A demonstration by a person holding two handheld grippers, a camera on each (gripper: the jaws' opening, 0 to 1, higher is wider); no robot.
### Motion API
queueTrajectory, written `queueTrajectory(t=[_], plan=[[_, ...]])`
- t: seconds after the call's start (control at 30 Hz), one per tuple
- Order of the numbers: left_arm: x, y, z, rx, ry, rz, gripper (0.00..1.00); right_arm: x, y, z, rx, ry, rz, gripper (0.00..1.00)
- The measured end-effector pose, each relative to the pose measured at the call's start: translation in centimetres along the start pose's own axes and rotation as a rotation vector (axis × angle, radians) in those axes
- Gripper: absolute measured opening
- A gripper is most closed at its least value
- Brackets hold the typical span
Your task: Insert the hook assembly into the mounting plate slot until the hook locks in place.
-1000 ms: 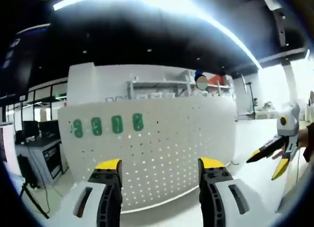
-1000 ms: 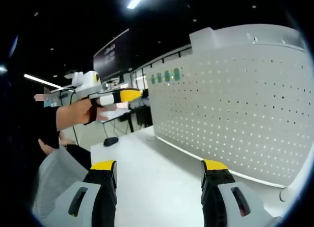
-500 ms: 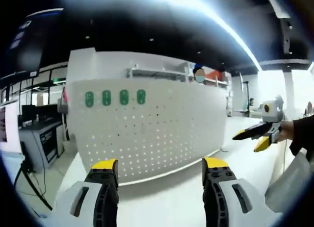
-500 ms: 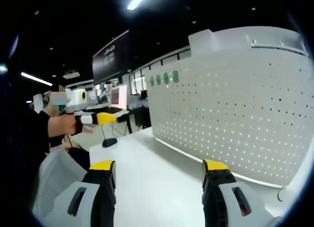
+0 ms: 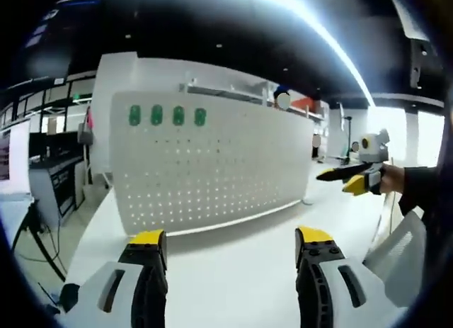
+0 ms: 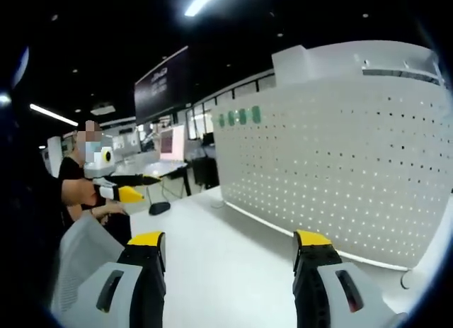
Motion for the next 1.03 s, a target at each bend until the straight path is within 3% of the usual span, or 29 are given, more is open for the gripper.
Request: queueTrajectory(t=[0.27, 1.03], plan=[[0.4, 0.3, 1.0, -0.002, 0.015, -0.009, 0.74, 0.2, 0.5, 0.3, 0.005, -0.012, 0.016, 0.75], [0.7, 0.2, 1.5, 0.005, -0.01, -0.004, 0.7, -0.8, 0.6, -0.5, 0.021, 0.012, 0.008, 0.74]])
Point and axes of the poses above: the point that each gripper's makers call its tool centre point, and the gripper's own axes: y roughly backward along the fingers, x roughly to its right, z roughly out of its underside, the point moved 3 cm from there along y, roughly backward along the fingers, and after that the axes turned 12 degrees about -z, right-handed, at the moved point
